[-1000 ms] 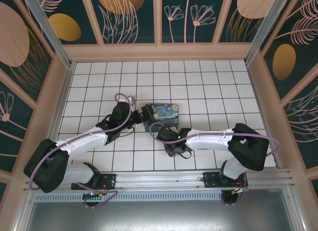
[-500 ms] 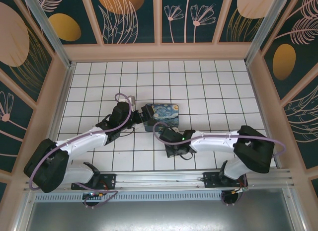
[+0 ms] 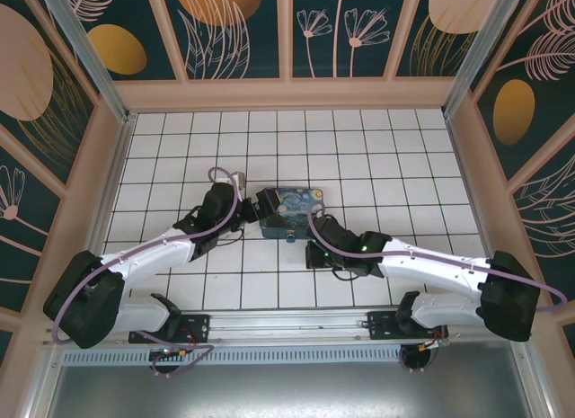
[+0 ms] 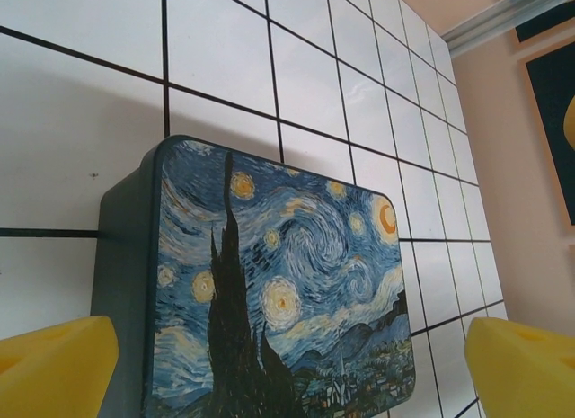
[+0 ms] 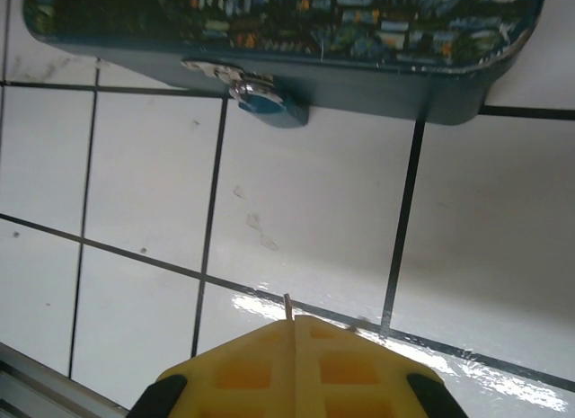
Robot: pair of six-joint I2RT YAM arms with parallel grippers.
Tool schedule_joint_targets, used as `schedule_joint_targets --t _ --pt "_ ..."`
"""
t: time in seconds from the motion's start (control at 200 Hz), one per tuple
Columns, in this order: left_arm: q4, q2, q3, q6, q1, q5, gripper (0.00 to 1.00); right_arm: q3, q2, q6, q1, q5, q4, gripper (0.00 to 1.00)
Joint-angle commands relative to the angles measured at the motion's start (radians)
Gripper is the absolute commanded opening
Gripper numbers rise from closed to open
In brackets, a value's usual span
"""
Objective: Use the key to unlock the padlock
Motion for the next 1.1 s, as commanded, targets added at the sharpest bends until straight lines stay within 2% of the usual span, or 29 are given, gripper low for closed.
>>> schedule_joint_targets --t 0.0,0.225,0.525,0.731,1.096 --pt "0.001 0.007 0.023 -0.017 -0.005 0.027 0.99 -0.003 -0.040 0.023 -0.018 0.007 0.044 0.00" --pt "0.094 0.007 0.013 -0.107 -0.004 0.109 0.99 0.061 -0.075 0.013 -0.084 0.038 0.088 0.00" --pt "0.365 0.044 -0.001 -0.425 -0.003 0.240 0.95 0.142 -0.073 0.021 -0.193 0.085 0.196 0.00" --pt "0.559 0.081 -0.017 -0.664 -0.003 0.217 0.88 0.219 -0.029 0.046 -0.228 0.109 0.273 0.00" --pt "0.697 0.111 -0.025 -0.840 -0.005 0.149 0.83 0.338 0.108 0.077 -0.233 0.106 0.404 0.00"
